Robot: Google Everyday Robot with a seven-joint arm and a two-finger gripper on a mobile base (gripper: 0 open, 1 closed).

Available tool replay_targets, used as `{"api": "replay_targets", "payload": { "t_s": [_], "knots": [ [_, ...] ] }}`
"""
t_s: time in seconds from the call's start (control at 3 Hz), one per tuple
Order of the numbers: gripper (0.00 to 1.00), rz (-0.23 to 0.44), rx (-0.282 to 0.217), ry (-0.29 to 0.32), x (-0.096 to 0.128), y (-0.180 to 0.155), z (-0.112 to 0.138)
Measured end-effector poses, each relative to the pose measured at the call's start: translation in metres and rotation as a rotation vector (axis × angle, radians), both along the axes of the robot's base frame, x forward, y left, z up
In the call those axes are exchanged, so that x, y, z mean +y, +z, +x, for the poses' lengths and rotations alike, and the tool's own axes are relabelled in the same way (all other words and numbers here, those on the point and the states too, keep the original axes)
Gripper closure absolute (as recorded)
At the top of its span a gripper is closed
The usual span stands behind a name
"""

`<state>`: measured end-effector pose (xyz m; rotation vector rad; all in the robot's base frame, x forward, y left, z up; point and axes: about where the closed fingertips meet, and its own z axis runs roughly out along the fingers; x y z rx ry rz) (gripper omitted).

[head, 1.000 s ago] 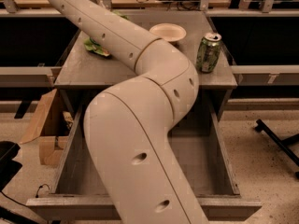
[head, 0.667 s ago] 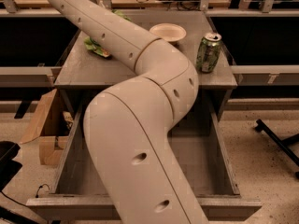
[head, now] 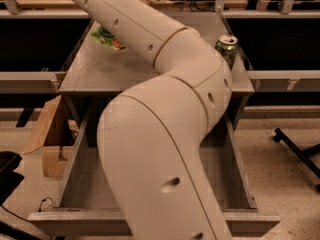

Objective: Place green rice chip bag into top drawer

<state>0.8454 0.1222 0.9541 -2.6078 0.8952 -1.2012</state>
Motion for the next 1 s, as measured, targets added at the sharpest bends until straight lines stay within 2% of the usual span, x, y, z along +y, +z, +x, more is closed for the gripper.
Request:
{"api": "replay_targets", "payload": {
  "t_s": [0.33,0.67,1.0],
  "knots": [
    [1.0,0.047,0.022,-0.016,-0.031,0.054,-0.051],
    [1.0,0.194,0.072,-0.042,-0.074,0.081,-0.112],
    [1.0,0.402,0.123,-0.08,-0.104,0.083,-0.176]
  ]
}}
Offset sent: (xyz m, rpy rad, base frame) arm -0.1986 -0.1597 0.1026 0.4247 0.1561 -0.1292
